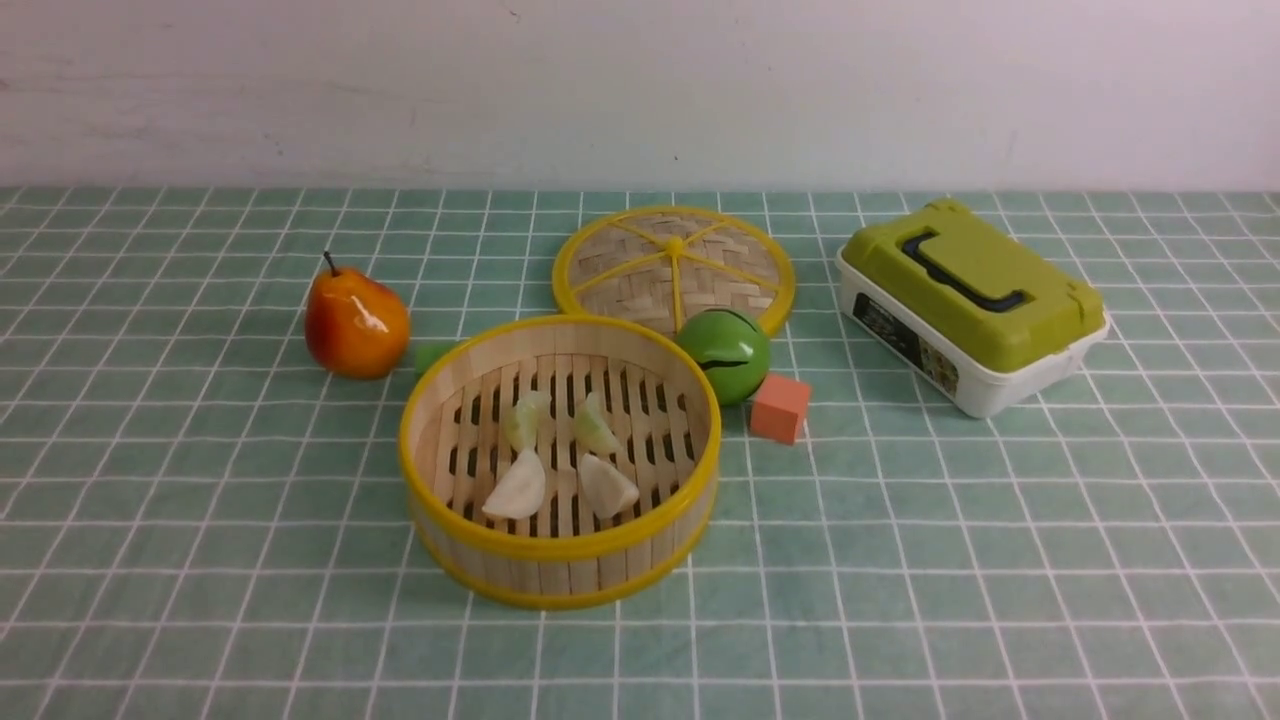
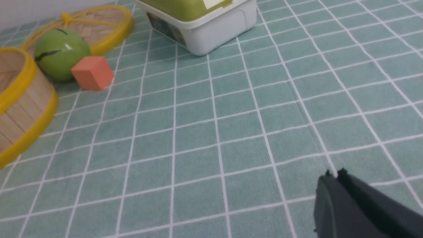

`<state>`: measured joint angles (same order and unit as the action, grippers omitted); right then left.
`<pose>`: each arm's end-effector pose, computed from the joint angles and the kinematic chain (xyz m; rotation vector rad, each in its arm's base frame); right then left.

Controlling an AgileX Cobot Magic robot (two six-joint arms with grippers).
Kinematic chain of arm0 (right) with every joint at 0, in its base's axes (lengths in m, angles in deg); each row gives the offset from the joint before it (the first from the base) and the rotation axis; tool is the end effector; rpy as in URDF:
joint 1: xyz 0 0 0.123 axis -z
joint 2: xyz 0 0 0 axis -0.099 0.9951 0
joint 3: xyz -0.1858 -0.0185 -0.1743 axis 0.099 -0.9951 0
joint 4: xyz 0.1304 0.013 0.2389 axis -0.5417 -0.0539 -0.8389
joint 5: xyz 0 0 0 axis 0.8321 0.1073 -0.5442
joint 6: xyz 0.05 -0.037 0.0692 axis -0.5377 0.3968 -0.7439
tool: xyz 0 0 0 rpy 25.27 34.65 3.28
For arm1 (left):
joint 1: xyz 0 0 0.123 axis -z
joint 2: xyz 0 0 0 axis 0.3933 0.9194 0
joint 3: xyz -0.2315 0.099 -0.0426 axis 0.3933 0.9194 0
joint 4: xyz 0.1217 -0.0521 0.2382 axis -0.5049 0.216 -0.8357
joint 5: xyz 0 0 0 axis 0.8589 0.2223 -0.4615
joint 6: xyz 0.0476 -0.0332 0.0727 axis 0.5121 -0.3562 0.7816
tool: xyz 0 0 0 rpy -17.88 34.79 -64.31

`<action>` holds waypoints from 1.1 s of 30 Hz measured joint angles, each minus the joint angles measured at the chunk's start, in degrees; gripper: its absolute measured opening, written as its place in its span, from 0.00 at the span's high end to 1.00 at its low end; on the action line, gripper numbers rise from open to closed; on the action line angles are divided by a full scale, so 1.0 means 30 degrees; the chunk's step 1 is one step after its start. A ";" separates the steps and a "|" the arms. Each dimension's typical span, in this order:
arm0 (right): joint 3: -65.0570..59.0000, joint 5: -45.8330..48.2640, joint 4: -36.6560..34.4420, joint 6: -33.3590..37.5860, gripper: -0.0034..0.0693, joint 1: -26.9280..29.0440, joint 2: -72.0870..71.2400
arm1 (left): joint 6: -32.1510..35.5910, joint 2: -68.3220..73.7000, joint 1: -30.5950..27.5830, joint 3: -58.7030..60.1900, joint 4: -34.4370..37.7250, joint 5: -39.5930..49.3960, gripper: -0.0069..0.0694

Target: Put the dumplings into the steamer on the table with the blue tablecloth.

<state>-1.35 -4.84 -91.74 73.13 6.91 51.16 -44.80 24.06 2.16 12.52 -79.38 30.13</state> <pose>0.1053 -0.0004 0.1729 0.2673 1.8574 0.1968 0.0886 -0.0177 0.2734 0.1905 1.8426 -0.1256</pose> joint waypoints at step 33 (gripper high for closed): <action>0.0013 0.0078 -0.0024 0.0129 0.90 -0.0236 0.0000 | 0.0000 -0.0431 -0.0043 0.0639 0.0021 0.0087 0.77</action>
<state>-1.32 -4.60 -91.81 73.52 6.20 51.16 -44.80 22.77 2.03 14.43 -79.32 30.39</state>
